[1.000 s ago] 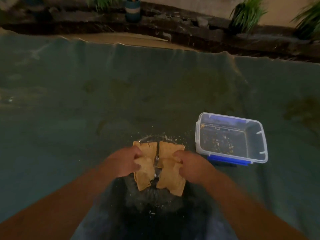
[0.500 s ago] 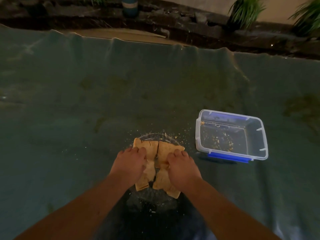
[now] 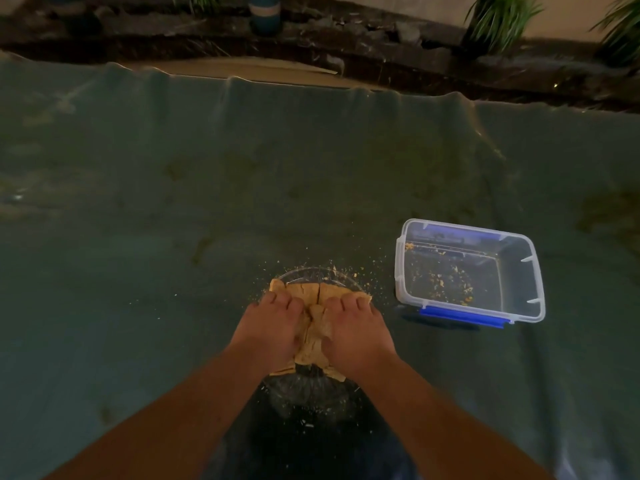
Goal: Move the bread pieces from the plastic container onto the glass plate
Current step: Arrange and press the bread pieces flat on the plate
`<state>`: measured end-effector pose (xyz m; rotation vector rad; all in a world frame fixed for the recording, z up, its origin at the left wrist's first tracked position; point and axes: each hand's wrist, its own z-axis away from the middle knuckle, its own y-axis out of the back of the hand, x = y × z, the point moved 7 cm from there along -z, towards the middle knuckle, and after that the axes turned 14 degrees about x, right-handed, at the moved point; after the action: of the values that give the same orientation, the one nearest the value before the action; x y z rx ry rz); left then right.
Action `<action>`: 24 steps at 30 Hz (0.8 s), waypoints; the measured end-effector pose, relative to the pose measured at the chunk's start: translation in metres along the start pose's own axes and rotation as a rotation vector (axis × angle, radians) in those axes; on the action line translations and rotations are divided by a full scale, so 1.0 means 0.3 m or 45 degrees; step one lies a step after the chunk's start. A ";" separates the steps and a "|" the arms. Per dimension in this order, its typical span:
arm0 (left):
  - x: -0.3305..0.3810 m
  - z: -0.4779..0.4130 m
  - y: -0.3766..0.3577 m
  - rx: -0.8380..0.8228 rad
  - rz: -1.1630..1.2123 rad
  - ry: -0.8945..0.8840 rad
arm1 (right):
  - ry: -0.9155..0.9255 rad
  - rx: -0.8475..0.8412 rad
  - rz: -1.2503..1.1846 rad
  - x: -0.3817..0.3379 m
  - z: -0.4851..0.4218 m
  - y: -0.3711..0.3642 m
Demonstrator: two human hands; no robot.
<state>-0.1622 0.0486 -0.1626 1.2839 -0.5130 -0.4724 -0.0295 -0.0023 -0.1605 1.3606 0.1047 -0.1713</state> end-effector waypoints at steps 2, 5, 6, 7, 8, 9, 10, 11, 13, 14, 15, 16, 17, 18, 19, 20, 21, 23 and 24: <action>0.001 0.001 0.000 0.020 -0.021 0.025 | -0.005 -0.019 0.018 0.009 0.016 -0.013; -0.013 0.002 0.007 0.058 -0.047 0.061 | -0.049 -0.027 -0.014 0.029 0.024 -0.021; -0.019 0.001 0.006 0.061 -0.038 0.062 | -0.067 -0.025 -0.057 0.035 0.022 -0.019; -0.025 0.001 0.004 0.057 0.001 0.065 | -0.086 -0.026 -0.124 0.039 0.019 -0.019; -0.032 -0.001 -0.001 0.044 0.082 0.081 | -0.111 -0.029 -0.216 0.045 0.015 -0.019; -0.043 -0.001 -0.007 0.012 0.199 0.121 | -0.138 -0.039 -0.309 0.053 0.009 -0.017; -0.055 -0.001 -0.014 -0.036 0.320 0.179 | -0.159 -0.064 -0.391 0.059 0.004 -0.015; -0.068 -0.001 -0.023 -0.094 0.414 0.237 | -0.159 -0.100 -0.448 0.061 -0.002 -0.012; -0.085 0.006 -0.047 -0.236 0.502 0.288 | -0.099 -0.167 -0.491 0.057 -0.011 -0.005; -0.086 0.011 -0.060 -0.304 0.502 0.279 | -0.068 -0.200 -0.501 0.054 -0.011 -0.004; -0.084 0.018 -0.072 -0.355 0.485 0.260 | -0.042 -0.237 -0.505 0.052 -0.008 -0.004; -0.080 0.027 -0.081 -0.393 0.454 0.238 | -0.022 -0.276 -0.502 0.048 0.000 -0.007; -0.073 0.037 -0.083 -0.404 0.396 0.202 | 0.004 -0.315 -0.457 0.043 0.015 -0.012; -0.063 0.042 -0.075 -0.366 0.294 0.140 | 0.044 -0.318 -0.356 0.039 0.030 -0.014; -0.050 0.046 -0.060 -0.271 0.169 0.058 | 0.107 -0.260 -0.217 0.035 0.044 -0.013; -0.034 0.049 -0.041 -0.147 0.062 -0.021 | 0.170 -0.168 -0.096 0.026 0.059 -0.011; -0.016 0.053 -0.025 -0.027 -0.001 -0.079 | 0.202 -0.068 -0.036 0.014 0.075 -0.005; 0.011 0.061 -0.010 0.110 0.015 -0.119 | 0.159 0.050 -0.062 0.005 0.097 0.000; 0.019 0.064 -0.017 0.121 0.058 -0.125 | 0.115 0.064 -0.106 0.005 0.103 -0.004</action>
<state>-0.1694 0.0293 -0.1631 1.3422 -0.6519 -0.4793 -0.0289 -0.0328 -0.1557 1.4149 0.2345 -0.1832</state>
